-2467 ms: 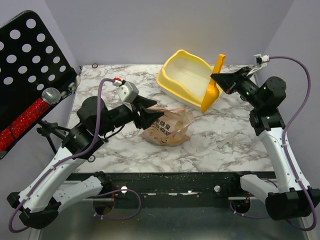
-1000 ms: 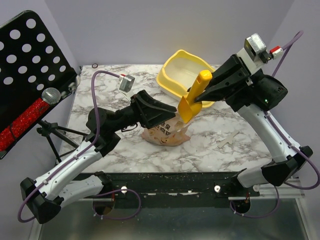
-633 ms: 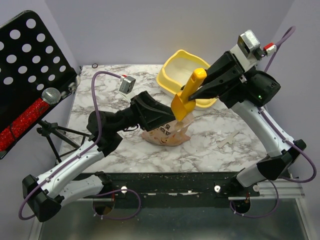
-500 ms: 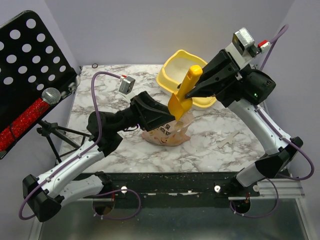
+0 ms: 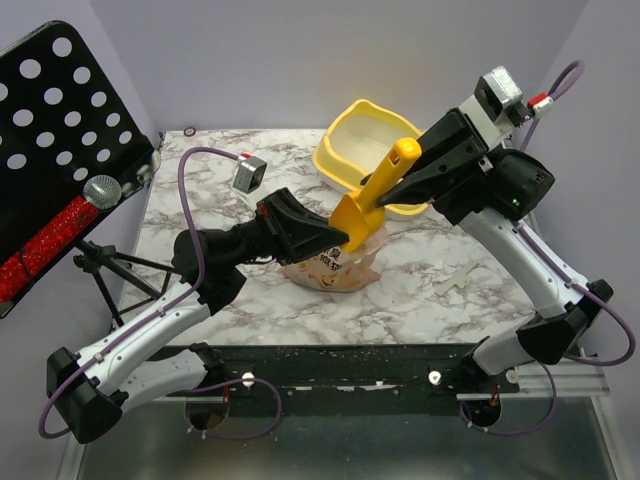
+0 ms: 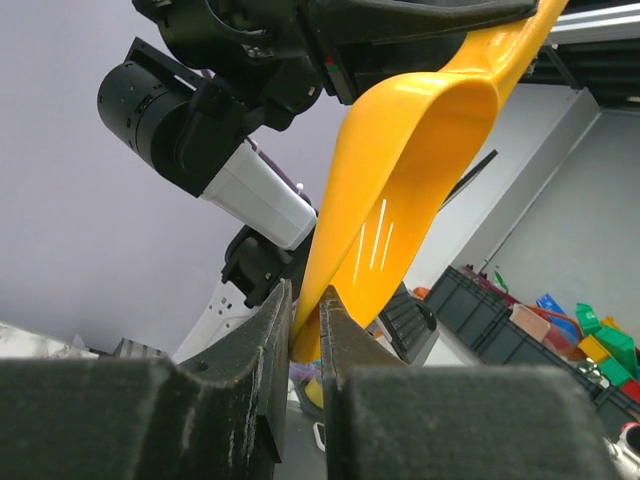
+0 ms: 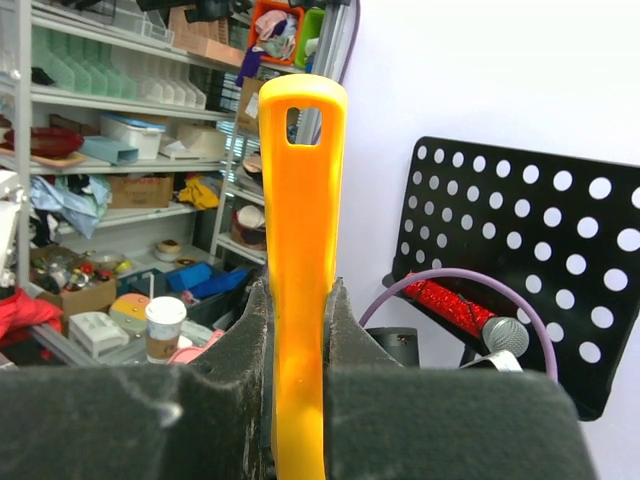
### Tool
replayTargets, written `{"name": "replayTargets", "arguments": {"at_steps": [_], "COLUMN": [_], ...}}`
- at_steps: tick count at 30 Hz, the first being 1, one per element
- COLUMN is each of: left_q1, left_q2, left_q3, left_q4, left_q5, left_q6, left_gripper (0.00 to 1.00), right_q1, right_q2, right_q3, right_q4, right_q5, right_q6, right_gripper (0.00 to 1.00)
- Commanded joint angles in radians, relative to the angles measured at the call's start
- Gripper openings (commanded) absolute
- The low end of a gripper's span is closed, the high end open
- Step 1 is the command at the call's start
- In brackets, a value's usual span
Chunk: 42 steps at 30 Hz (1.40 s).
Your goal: Fill the litter box with clean litter
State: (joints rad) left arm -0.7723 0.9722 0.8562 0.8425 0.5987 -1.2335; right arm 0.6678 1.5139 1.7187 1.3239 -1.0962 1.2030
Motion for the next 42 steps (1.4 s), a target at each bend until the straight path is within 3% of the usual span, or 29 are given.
{"name": "replayTargets", "arguments": {"at_steps": [1, 4, 10, 14, 18, 24, 31, 42], "left_q1": [-0.013, -0.013, -0.013, -0.012, -0.012, -0.010, -0.010, -0.010], "left_q2": [-0.041, -0.050, -0.090, -0.151, -0.222, -0.271, -0.276, -0.274], "left_q3": [0.000, 0.003, 0.012, 0.056, 0.125, 0.213, 0.242, 0.118], "left_q4": [0.095, 0.092, 0.043, -0.190, -0.478, -0.787, -1.019, -1.062], "left_q5": [0.021, 0.024, 0.024, 0.007, -0.071, -0.206, -0.348, -0.508], "left_q6": [0.008, 0.009, 0.044, 0.201, 0.412, 0.666, 0.894, 1.045], "left_gripper": [0.09, 0.01, 0.00, 0.00, 0.00, 0.00, 0.00, 0.00], "right_q1": [0.001, 0.000, -0.004, -0.025, -0.039, -0.050, -0.079, -0.123], "right_q2": [-0.069, -0.141, -0.267, -0.362, -0.452, -0.506, -0.495, -0.629], "right_q3": [-0.106, -0.210, -0.366, -0.479, -0.556, -0.602, -0.548, -0.783], "right_q4": [0.325, 0.232, 0.030, -0.199, -0.490, -0.871, -1.356, -1.563], "right_q5": [-0.068, -0.080, -0.111, -0.077, 0.016, 0.139, 0.383, 0.538], "right_q6": [-0.095, -0.209, -0.388, -0.583, -0.765, -0.936, -1.053, -1.074], "right_gripper": [0.01, 0.10, 0.42, 0.60, 0.71, 0.75, 0.76, 0.73]}}
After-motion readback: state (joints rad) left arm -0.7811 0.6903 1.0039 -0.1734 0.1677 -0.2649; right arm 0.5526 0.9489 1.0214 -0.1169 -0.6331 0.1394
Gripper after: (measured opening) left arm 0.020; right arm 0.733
